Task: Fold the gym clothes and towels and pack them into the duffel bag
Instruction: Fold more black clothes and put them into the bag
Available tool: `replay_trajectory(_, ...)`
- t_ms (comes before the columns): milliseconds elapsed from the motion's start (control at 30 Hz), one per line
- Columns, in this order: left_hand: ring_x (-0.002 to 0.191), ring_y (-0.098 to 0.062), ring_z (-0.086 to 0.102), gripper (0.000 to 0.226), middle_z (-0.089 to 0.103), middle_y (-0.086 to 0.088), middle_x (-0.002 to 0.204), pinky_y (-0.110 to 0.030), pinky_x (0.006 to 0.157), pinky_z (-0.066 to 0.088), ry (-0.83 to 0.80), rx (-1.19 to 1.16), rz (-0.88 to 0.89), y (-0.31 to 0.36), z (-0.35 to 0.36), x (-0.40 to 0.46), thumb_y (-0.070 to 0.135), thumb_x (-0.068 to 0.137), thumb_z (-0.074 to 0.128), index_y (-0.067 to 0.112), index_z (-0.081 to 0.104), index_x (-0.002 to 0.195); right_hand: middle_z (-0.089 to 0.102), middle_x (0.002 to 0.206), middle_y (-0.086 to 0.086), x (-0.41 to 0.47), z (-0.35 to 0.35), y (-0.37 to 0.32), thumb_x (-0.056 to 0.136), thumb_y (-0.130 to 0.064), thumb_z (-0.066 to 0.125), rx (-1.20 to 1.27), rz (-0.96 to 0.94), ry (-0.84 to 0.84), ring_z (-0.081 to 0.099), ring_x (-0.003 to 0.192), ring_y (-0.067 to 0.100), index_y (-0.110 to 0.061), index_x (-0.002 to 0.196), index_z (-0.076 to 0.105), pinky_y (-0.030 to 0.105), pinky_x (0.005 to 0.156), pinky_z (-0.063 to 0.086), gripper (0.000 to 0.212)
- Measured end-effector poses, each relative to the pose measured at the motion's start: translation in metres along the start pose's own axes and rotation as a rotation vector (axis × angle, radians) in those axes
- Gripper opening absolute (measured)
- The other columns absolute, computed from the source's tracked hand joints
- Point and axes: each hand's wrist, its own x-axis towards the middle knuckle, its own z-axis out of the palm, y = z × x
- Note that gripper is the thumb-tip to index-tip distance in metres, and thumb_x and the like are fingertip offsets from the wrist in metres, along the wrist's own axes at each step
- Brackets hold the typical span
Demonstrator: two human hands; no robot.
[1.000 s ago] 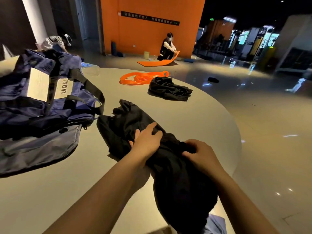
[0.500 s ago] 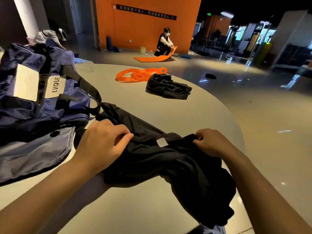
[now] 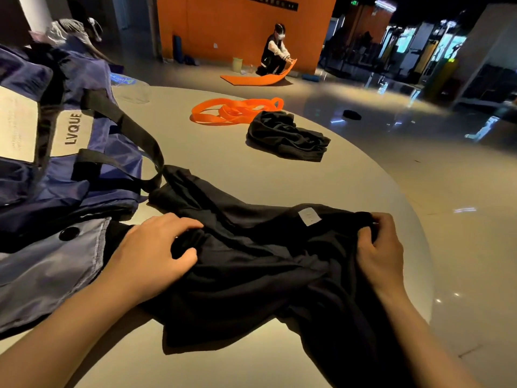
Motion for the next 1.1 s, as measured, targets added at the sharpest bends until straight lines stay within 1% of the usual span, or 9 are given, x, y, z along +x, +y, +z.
replay_trajectory(100, 0.081, -0.01, 0.05, 0.058, 0.051, 0.017, 0.083, -0.035, 0.076, 0.043, 0.042, 0.008, 0.007, 0.001, 0.001, -0.002, 0.056, 0.069, 0.034, 0.029, 0.065, 0.11, 0.056, 0.09, -0.004, 0.006, 0.002, 0.002, 0.096, -0.012, 0.043, 0.022, 0.052, -0.018, 0.051, 0.073, 0.005, -0.017, 0.104, 0.049, 0.028, 0.069, 0.034, 0.011)
replay_trajectory(267, 0.096, -0.015, 0.055, 0.049, 0.058, 0.01, 0.101, -0.041, 0.085, 0.046, 0.13, -0.078, 0.056, 0.004, 0.002, -0.003, 0.056, 0.081, 0.042, 0.026, 0.066, 0.11, 0.056, 0.084, -0.015, 0.006, 0.002, 0.004, 0.096, -0.014, 0.046, 0.041, 0.047, -0.031, 0.053, 0.073, 0.001, -0.017, 0.104, 0.052, 0.023, 0.064, 0.041, 0.01)
replay_trajectory(400, 0.093, -0.014, 0.062, 0.038, 0.066, 0.009, 0.101, -0.038, 0.083, 0.048, 0.197, -0.082, 0.178, 0.026, -0.005, 0.015, 0.048, 0.086, 0.046, 0.024, 0.069, 0.104, 0.059, 0.083, -0.013, 0.007, 0.004, 0.003, 0.094, -0.018, 0.051, 0.008, 0.041, -0.073, 0.055, 0.076, 0.002, -0.017, 0.102, 0.056, 0.026, 0.064, 0.041, 0.01)
replay_trajectory(467, 0.09, -0.018, 0.066, 0.028, 0.069, 0.006, 0.1, -0.039, 0.08, 0.048, 0.127, 0.057, 0.326, 0.034, -0.002, 0.038, 0.036, 0.085, 0.054, 0.023, 0.071, 0.103, 0.06, 0.083, -0.013, 0.006, 0.005, 0.001, 0.094, -0.02, 0.051, -0.007, 0.038, -0.09, 0.055, 0.076, 0.001, -0.017, 0.101, 0.057, 0.02, 0.063, 0.041, 0.01)
replay_trajectory(533, 0.105, -0.021, 0.062, 0.031, 0.066, 0.006, 0.114, -0.041, 0.092, 0.042, -0.04, 0.196, 0.424, 0.041, 0.009, 0.065, 0.019, 0.082, 0.063, 0.026, 0.068, 0.112, 0.06, 0.082, -0.012, 0.006, 0.005, 0.001, 0.094, -0.021, 0.051, -0.03, 0.046, -0.105, 0.055, 0.075, 0.005, -0.017, 0.102, 0.058, 0.023, 0.063, 0.041, 0.011)
replay_trajectory(600, 0.12, -0.013, 0.051, 0.04, 0.057, 0.013, 0.128, -0.033, 0.105, 0.031, -0.202, 0.227, 0.332, 0.042, 0.024, 0.082, 0.016, 0.087, 0.06, 0.033, 0.061, 0.123, 0.059, 0.081, -0.01, 0.005, 0.004, 0.002, 0.095, -0.022, 0.05, -0.065, 0.053, -0.115, 0.057, 0.077, 0.014, -0.016, 0.105, 0.058, 0.028, 0.067, 0.039, 0.014)
replay_trajectory(800, 0.107, -0.012, 0.061, 0.019, 0.068, 0.013, 0.108, -0.031, 0.101, 0.039, -0.125, 0.015, 0.237, 0.027, 0.032, 0.09, 0.022, 0.088, 0.064, 0.031, 0.072, 0.102, 0.061, 0.083, -0.005, 0.004, 0.008, 0.003, 0.095, -0.024, 0.049, -0.196, -0.004, -0.16, 0.057, 0.078, 0.018, -0.02, 0.102, 0.055, 0.029, 0.064, 0.039, 0.011)
replay_trajectory(933, 0.111, -0.005, 0.056, 0.024, 0.063, 0.018, 0.116, -0.032, 0.105, 0.037, -0.216, -0.012, 0.235, 0.022, 0.031, 0.087, 0.026, 0.087, 0.061, 0.034, 0.068, 0.11, 0.065, 0.091, -0.002, 0.003, 0.007, 0.002, 0.093, -0.024, 0.051, -0.16, 0.002, -0.164, 0.059, 0.083, 0.018, -0.017, 0.104, 0.06, 0.028, 0.068, 0.04, 0.015)
replay_trajectory(1100, 0.106, 0.0, 0.055, 0.031, 0.059, 0.027, 0.107, -0.037, 0.104, 0.039, -0.28, -0.086, 0.223, 0.023, 0.028, 0.087, 0.047, 0.073, 0.044, 0.043, 0.066, 0.095, 0.066, 0.091, 0.0, 0.003, 0.007, 0.003, 0.093, -0.024, 0.053, -0.159, 0.018, -0.163, 0.059, 0.084, 0.02, -0.017, 0.102, 0.061, 0.029, 0.069, 0.04, 0.015)
